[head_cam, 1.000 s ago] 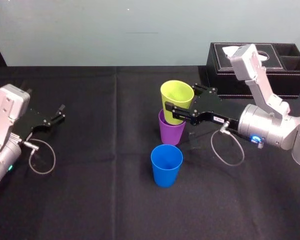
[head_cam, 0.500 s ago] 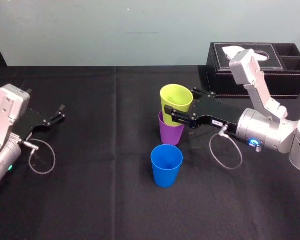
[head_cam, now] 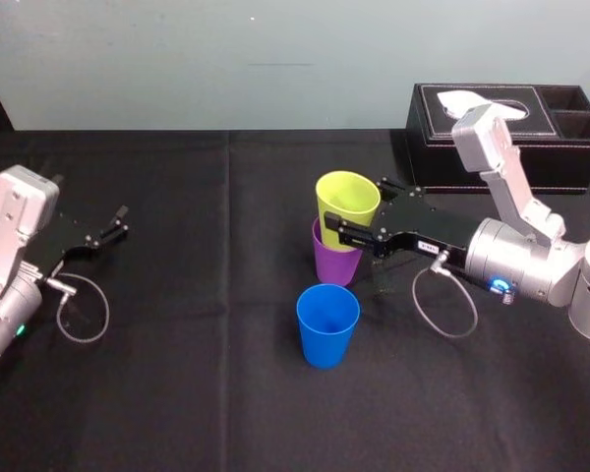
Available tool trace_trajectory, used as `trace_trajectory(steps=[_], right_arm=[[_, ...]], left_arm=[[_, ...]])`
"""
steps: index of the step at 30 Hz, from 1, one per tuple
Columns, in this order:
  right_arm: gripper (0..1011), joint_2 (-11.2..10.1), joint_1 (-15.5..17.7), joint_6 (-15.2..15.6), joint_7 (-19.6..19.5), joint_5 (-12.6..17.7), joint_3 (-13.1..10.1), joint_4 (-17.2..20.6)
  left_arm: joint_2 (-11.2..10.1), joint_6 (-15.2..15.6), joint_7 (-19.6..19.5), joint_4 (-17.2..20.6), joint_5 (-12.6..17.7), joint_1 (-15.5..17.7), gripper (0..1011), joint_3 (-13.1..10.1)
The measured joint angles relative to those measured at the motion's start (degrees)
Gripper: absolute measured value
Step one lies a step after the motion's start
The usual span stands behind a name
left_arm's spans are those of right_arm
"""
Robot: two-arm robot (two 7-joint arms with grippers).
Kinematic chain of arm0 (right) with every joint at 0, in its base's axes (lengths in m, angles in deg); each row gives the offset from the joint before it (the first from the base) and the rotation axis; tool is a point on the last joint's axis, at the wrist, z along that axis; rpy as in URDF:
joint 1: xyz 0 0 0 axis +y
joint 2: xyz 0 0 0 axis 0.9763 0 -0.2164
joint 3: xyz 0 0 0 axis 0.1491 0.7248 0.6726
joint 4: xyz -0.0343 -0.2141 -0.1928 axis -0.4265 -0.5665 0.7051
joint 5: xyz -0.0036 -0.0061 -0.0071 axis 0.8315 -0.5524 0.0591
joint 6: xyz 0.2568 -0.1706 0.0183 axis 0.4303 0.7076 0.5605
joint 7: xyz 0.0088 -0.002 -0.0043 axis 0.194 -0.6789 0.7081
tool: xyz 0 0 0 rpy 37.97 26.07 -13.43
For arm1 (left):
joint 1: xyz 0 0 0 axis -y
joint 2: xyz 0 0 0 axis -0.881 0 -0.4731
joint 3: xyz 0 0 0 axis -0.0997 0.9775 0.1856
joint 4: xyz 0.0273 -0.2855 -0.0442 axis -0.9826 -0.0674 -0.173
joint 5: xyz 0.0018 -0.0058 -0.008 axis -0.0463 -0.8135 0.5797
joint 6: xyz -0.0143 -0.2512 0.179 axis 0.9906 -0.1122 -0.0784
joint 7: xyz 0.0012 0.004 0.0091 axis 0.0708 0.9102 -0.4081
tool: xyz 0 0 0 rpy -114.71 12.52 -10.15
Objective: Stack the three plastic cups sequentially using one hand.
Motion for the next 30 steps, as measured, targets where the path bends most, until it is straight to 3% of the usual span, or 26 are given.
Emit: trace_trajectory(steps=[15, 26, 30], right_arm=[[734, 0.0, 0.0, 0.0, 0.0, 0.0, 0.0, 0.1], [996, 0.0, 0.0, 0.0, 0.0, 0.0, 0.0, 0.1], [1004, 0.0, 0.0, 0.0, 0.0, 0.0, 0.0, 0.1]], left_arm=[[0.0, 0.0, 0.0, 0.0, 0.0, 0.0, 1011, 0.0], [0.0, 0.0, 0.0, 0.0, 0.0, 0.0, 1011, 0.0], [0.0, 0.0, 0.0, 0.0, 0.0, 0.0, 1011, 0.0]])
